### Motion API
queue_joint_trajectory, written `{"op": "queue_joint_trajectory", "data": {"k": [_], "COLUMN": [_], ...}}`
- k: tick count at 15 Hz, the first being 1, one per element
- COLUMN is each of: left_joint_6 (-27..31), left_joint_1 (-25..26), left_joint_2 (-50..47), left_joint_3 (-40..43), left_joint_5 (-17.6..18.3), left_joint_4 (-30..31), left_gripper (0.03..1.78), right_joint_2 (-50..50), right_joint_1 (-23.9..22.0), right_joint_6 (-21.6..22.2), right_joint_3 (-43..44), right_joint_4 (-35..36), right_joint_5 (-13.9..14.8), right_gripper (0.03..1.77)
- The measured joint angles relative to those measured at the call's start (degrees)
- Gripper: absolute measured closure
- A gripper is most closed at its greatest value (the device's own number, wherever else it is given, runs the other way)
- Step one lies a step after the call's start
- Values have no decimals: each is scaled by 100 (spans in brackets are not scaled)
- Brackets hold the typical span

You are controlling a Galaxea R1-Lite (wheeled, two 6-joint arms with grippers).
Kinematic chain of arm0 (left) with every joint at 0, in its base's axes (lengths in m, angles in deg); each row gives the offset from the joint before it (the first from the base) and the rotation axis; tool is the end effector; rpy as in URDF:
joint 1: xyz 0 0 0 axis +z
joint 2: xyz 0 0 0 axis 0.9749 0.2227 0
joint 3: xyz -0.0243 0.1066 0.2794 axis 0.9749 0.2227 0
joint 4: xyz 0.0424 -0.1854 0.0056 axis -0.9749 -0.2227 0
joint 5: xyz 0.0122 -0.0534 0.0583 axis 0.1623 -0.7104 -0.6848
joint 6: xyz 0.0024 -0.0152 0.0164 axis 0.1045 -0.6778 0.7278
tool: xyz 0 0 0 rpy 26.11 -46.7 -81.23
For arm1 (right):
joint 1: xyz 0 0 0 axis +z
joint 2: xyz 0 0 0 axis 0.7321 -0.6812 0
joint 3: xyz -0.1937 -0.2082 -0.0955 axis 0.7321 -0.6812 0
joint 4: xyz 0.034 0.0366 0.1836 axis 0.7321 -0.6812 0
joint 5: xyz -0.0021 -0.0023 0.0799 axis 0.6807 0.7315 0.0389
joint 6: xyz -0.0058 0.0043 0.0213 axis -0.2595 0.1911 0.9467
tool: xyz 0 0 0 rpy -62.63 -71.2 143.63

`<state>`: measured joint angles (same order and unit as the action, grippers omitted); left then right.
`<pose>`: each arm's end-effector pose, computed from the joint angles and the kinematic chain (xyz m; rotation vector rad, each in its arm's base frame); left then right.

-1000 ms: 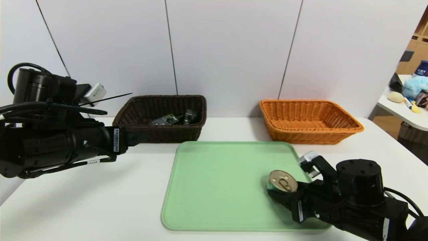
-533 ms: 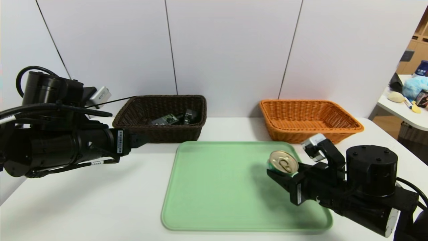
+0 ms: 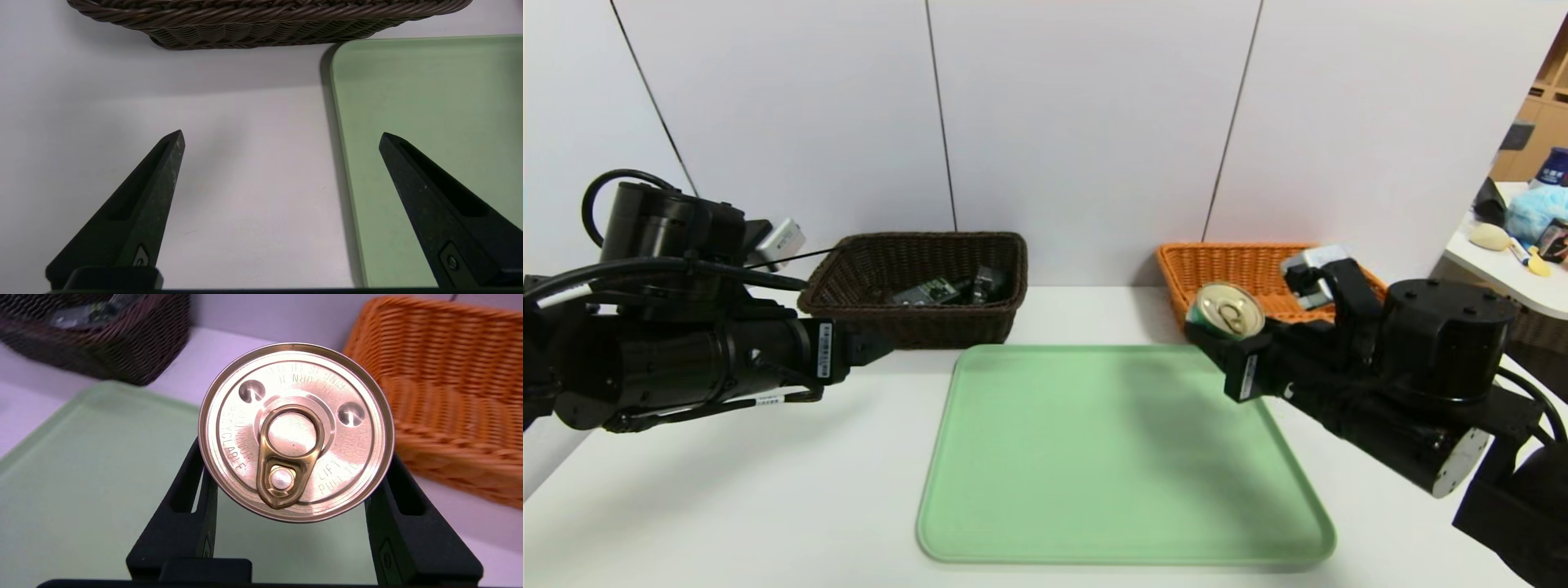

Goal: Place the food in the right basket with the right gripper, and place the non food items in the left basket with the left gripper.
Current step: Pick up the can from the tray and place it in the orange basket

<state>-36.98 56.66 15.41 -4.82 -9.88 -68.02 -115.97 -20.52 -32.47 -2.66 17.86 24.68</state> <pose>0.2294 -0.0825 0.2150 -0.1023 0.5643 -0.1609 0.2489 0.1217 0.1504 -0.0104 0.1495 0.3554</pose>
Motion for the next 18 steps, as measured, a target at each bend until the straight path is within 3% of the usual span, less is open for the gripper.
{"op": "queue_joint_trajectory", "data": {"k": [10, 14, 18], "left_joint_6": [6, 4, -77], "left_joint_1": [-6, -11, -17], "left_joint_2": [-28, -98, -201], "left_joint_3": [160, 144, 124], "left_joint_5": [-23, -133, -596], "left_joint_4": [212, 232, 419], "left_gripper": [12, 12, 12], "right_joint_2": [-970, -1610, -1982], "right_joint_1": [-1646, -1919, -1985], "right_joint_6": [-9, -5, -5], "right_joint_3": [2461, 3327, 3842], "right_joint_4": [-885, -1696, -2410], "right_joint_5": [-67, -293, -393], "right_gripper": [82, 82, 82]}}
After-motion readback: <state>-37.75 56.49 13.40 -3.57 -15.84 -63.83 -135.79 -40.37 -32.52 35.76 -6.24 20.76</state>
